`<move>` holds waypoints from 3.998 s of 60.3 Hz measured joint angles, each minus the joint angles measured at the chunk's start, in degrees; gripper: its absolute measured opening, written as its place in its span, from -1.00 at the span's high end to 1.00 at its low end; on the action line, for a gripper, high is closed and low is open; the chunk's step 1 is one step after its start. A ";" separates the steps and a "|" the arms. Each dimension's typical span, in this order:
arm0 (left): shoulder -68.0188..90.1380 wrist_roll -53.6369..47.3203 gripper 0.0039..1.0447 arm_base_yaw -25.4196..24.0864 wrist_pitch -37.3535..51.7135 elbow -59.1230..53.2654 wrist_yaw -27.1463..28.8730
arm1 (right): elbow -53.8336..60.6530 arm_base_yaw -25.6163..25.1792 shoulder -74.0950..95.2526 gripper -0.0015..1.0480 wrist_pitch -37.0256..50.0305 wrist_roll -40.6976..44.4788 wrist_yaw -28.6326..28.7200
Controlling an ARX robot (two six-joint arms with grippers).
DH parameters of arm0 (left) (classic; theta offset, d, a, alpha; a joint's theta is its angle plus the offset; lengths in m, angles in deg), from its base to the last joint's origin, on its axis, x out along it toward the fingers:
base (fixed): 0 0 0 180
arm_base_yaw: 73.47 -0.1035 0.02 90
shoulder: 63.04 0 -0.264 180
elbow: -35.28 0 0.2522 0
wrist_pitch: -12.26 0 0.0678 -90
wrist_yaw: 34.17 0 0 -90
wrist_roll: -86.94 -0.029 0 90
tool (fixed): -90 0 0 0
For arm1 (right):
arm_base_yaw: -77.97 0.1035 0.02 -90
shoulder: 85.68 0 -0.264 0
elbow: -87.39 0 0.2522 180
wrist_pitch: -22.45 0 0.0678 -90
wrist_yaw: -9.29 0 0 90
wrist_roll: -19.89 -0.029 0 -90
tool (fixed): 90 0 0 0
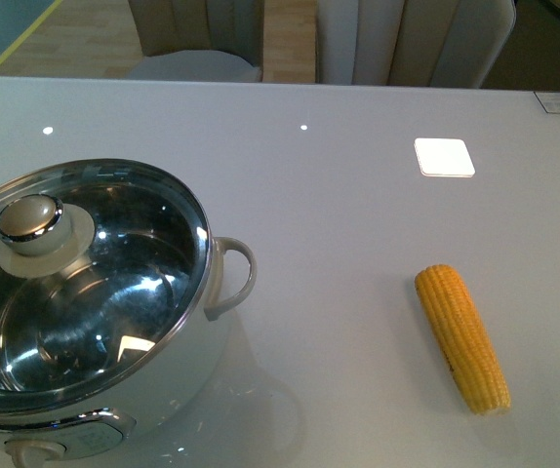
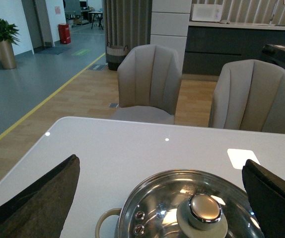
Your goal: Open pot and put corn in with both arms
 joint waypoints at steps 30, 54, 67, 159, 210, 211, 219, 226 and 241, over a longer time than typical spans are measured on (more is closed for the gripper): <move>0.00 0.00 -0.87 0.00 0.00 0.00 0.00 | 0.00 0.00 0.00 -0.83 0.00 0.00 0.00; 3.50 5.07 -0.87 -0.74 -8.04 2.38 -4.92 | 0.00 0.00 0.00 -0.83 0.00 0.00 0.02; 13.92 12.15 -0.87 8.35 -1.18 2.80 -0.85 | 0.00 0.00 -0.02 -0.83 0.00 0.00 0.09; 118.29 -0.96 -0.87 15.74 75.76 21.22 10.40 | 0.00 0.00 -0.09 -0.83 -0.02 0.00 0.11; 116.69 3.23 0.21 15.82 74.18 20.50 13.09 | 0.00 0.00 -0.09 -0.83 -0.02 0.00 0.11; 116.56 3.21 0.21 15.78 74.18 20.44 13.09 | 0.00 0.00 -0.09 -0.83 -0.02 0.00 0.11; 115.62 2.99 0.21 15.47 73.46 20.11 13.05 | 0.00 0.00 -0.09 -0.83 -0.02 0.00 0.11; 113.90 2.62 0.21 14.99 71.95 19.74 12.92 | 0.00 0.00 -0.09 -0.83 -0.02 0.00 0.11; 105.88 1.11 0.21 13.62 66.55 19.80 13.31 | 0.00 0.00 -0.09 -0.83 -0.02 0.00 0.11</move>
